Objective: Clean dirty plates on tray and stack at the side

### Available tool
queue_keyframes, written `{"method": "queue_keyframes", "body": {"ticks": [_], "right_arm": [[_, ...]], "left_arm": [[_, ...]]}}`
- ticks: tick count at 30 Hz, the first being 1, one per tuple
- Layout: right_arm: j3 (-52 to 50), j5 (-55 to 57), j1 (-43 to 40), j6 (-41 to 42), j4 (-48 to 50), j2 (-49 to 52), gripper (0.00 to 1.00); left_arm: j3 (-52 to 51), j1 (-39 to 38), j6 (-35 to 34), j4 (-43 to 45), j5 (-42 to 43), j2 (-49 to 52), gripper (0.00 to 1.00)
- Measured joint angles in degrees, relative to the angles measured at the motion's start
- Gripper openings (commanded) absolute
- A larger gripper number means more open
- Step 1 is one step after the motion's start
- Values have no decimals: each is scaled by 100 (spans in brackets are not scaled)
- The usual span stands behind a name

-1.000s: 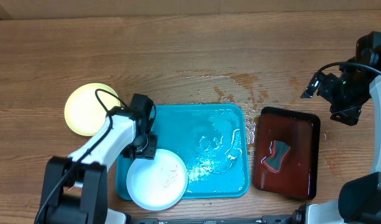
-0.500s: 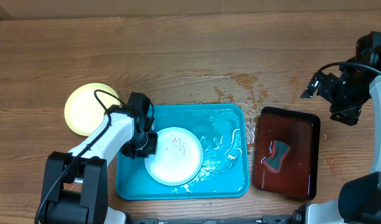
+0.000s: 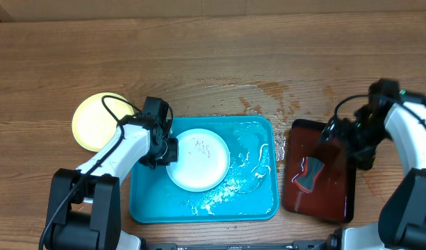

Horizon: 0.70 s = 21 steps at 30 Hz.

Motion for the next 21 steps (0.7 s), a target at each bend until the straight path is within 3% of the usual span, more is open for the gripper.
{"method": "queue_keyframes", "body": {"ticks": [1,2,4,6,8,9,11,13,17,21], "right_arm": [[-160,-48,0,2,79,2,100],[-291,-87,-2,4,127,7,100],[-411,-149,0,4,168,7,100],[-422,-181,-2,17,173,7,100],[-422,-210,-2,20,208,7,100],[-422,-210,-2,20,203,7,100],[-422,-223,-2,17,203,7,100],[-422,-243,-2,-2,201,7,100],[-422,-256,-2,-31,199,7,100],[-422,-256,-2,-52,199,7,100]], "left_arm": [[0,0,17,63,33,0,22],[0,0,48,127,55,9,23],[0,0,39,251,72,81,19],[4,4,90,308,120,94,5],[22,7,245,411,168,94,4],[33,13,323,474,201,90,9],[37,11,468,673,223,98,40],[37,11,496,857,205,127,40],[37,11,623,1091,179,151,22],[63,11,914,1130,160,173,19]]}}
